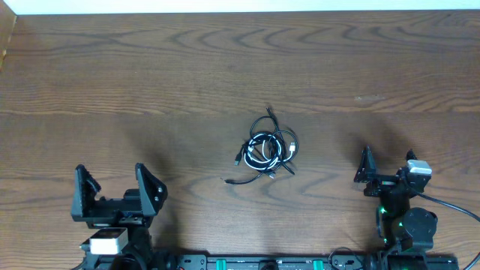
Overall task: Untangle cables
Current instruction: 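Raise the left arm and move the left gripper over the cable bundle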
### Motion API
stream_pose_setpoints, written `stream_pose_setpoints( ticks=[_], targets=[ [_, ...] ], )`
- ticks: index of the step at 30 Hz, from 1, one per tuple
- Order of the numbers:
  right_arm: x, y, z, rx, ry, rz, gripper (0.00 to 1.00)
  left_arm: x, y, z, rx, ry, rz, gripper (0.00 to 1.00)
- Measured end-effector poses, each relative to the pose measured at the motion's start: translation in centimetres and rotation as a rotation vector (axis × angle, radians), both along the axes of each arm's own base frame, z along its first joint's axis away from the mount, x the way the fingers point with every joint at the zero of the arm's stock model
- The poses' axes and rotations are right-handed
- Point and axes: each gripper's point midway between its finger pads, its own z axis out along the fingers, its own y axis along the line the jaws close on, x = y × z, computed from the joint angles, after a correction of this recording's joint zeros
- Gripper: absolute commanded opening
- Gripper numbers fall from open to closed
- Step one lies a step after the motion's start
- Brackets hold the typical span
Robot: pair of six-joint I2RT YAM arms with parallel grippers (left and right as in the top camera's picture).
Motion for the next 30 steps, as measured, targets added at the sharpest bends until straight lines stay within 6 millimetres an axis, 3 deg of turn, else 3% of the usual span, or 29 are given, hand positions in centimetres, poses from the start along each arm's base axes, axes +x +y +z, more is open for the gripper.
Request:
stream_pose_setpoints(
  ticks=[6,8,11,18,21,30],
  targets=[
    [0.0,0.0,0.0,0.0,0.0,0.0,0.99,-0.8,0.0,4.1,-0.001,-0.008,-0.001,0.96],
    [0.0,0.0,0.0,0.0,0.0,0.0,0.99,-0.1,0.0,5.4,-0.007,0.041,-0.01,0.96],
    [0.0,0.0,0.0,0.0,0.001,0.0,0.99,2.6,-0.3,6.0,-0.015,0.194,-0.045,0.96],
    [0.0,0.0,0.0,0.0,0.001,0.0,0.99,9.3,-4.0,4.0,0.079,0.617,-0.225,0.96],
    [0.0,0.0,0.0,0.0,0.001,0.0,0.99,11.2,-5.5,2.3,0.08,0.813,-0.32,0.96],
    [0.0,0.0,0.0,0.0,0.001,0.0,0.99,12.0,-8.6,-2.3,-0.08,1.182,-0.583,0.96]
  ],
)
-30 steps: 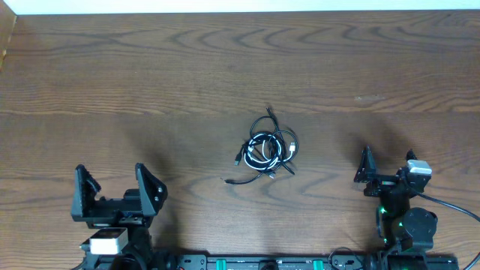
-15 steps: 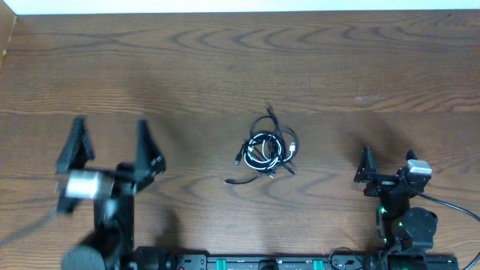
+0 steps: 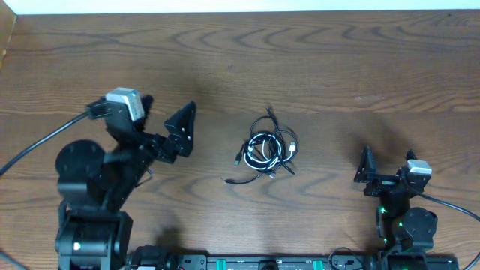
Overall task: Untangle cables
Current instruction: 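Raise the left arm and move the left gripper over the cable bundle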
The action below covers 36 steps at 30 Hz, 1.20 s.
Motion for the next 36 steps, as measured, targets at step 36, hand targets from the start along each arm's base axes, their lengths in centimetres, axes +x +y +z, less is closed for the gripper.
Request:
stream_pose_setpoints(
  ticks=[36],
  targets=[
    [0.0,0.0,0.0,0.0,0.0,0.0,0.99,-1.5,-12.1,-17.7,0.136,0.787,-0.018,0.98]
  ],
)
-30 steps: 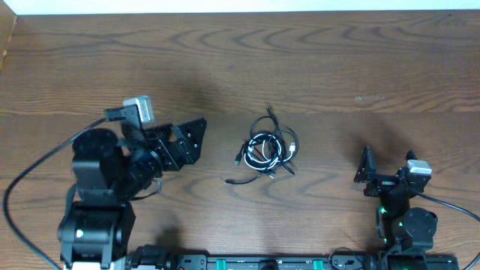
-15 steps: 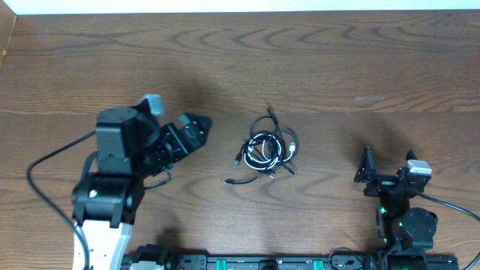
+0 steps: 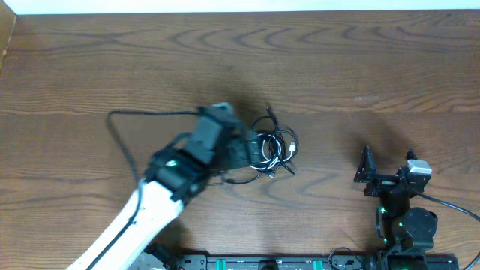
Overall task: Untangle cables
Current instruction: 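Raise the left arm and move the left gripper over the cable bundle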
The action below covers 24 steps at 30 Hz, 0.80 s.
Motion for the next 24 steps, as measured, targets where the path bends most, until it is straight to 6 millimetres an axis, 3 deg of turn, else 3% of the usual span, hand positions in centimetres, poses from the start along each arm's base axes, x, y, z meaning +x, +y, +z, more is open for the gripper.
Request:
stream_pose_setpoints(
  ticks=[5,7,12,15,18,24],
  targets=[
    [0.0,0.0,0.0,0.0,0.0,0.0,0.99,1.0,-3.8,-1.5,0.154,-0.054,-0.08,0.98],
    [0.0,0.0,0.0,0.0,0.0,0.0,0.99,1.6,-4.7,-2.9,0.226,-0.07,-0.092,0.98],
    [0.0,0.0,0.0,0.0,0.0,0.0,0.99,3.1,-5.2,-7.0,0.354,-0.073,-0.081,0.98],
    [0.0,0.0,0.0,0.0,0.0,0.0,0.99,3.8,-5.8,-8.4,0.361,-0.074,-0.078,0.98],
    [0.0,0.0,0.0,0.0,0.0,0.0,0.99,4.2,-7.0,-9.4,0.331,-0.07,-0.089,0.81],
    [0.0,0.0,0.0,0.0,0.0,0.0,0.99,4.0,-7.5,-12.7,0.357,-0.012,-0.117,0.59]
  ],
)
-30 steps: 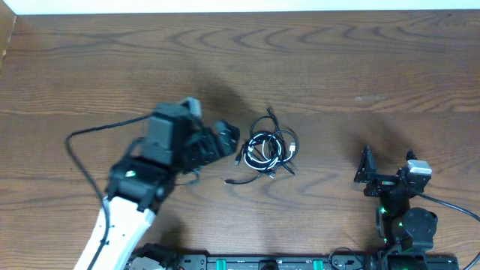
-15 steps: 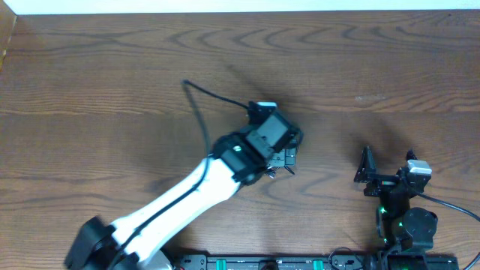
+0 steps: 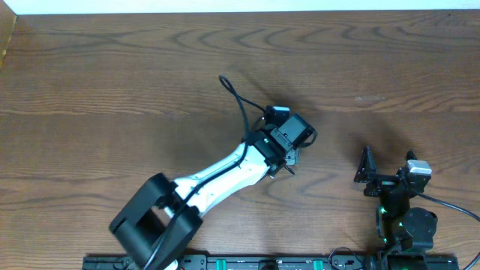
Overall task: Untangle cables
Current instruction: 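Raise the left arm and move the left gripper over the cable bundle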
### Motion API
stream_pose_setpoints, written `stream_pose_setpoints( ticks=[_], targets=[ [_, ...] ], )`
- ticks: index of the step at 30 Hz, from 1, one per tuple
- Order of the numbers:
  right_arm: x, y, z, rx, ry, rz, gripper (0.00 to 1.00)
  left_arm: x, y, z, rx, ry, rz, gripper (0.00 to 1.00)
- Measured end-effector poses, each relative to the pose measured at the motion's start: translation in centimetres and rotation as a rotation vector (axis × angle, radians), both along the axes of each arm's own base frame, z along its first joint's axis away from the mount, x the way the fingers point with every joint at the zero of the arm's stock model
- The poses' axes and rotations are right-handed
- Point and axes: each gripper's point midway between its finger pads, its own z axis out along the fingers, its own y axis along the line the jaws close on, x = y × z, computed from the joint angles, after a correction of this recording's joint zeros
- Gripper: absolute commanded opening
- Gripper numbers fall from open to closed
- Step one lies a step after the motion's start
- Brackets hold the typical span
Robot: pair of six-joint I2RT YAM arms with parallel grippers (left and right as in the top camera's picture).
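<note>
My left arm reaches from the front left across the table, and its wrist and gripper [image 3: 294, 142] sit right over the tangled bundle of black and white cables [image 3: 288, 168]. The wrist covers nearly all of the bundle. Only a short end with a plug shows just in front of the wrist. The left fingers lie under the wrist housing, so I cannot see how they stand or whether they touch the cables. My right gripper [image 3: 387, 171] rests near the front right edge, open and holding nothing, well apart from the bundle.
The wooden table [image 3: 112, 67] stretches far to the back and left. The left arm's own black lead [image 3: 236, 94] loops up behind its wrist. The arm bases and a black rail [image 3: 262, 264] line the front edge.
The left arm has stretched further right. Its wrist was at the bundle's left side and now lies on top of it, hiding nearly all of the cables. The right arm has not moved.
At first both arms rested at the front edge with the bundle lying untouched mid-table. Then the left arm stood raised at the left, its gripper open. Later its wrist was against the bundle's left side, and now it covers the bundle. The right arm stayed still throughout.
</note>
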Motion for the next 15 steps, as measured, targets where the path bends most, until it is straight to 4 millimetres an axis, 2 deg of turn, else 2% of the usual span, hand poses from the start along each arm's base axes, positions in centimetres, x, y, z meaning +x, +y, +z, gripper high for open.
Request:
stream_pose_setpoints(
  ticks=[2,3,4,5,8,12,15],
  targets=[
    [0.0,0.0,0.0,0.0,0.0,0.0,0.99,-0.2,0.1,-1.3,0.022,0.026,-0.005,0.51],
    [0.0,0.0,0.0,0.0,0.0,0.0,0.99,-0.3,0.1,-2.0,0.03,0.04,-0.003,0.41],
    [0.0,0.0,0.0,0.0,0.0,0.0,0.99,-0.4,0.2,-2.4,0.037,0.049,0.001,0.36],
    [0.0,0.0,0.0,0.0,0.0,0.0,0.99,-0.5,0.2,-2.8,0.04,0.057,0.004,0.26],
    [0.0,0.0,0.0,0.0,0.0,0.0,0.99,-0.6,0.2,-2.9,0.038,0.061,0.014,0.08],
    [0.0,0.0,0.0,0.0,0.0,0.0,0.99,-0.5,0.2,-2.7,0.036,0.056,0.006,0.08],
    [0.0,0.0,0.0,0.0,0.0,0.0,0.99,-0.4,0.0,-1.2,0.012,0.033,-0.007,0.08]
  ],
)
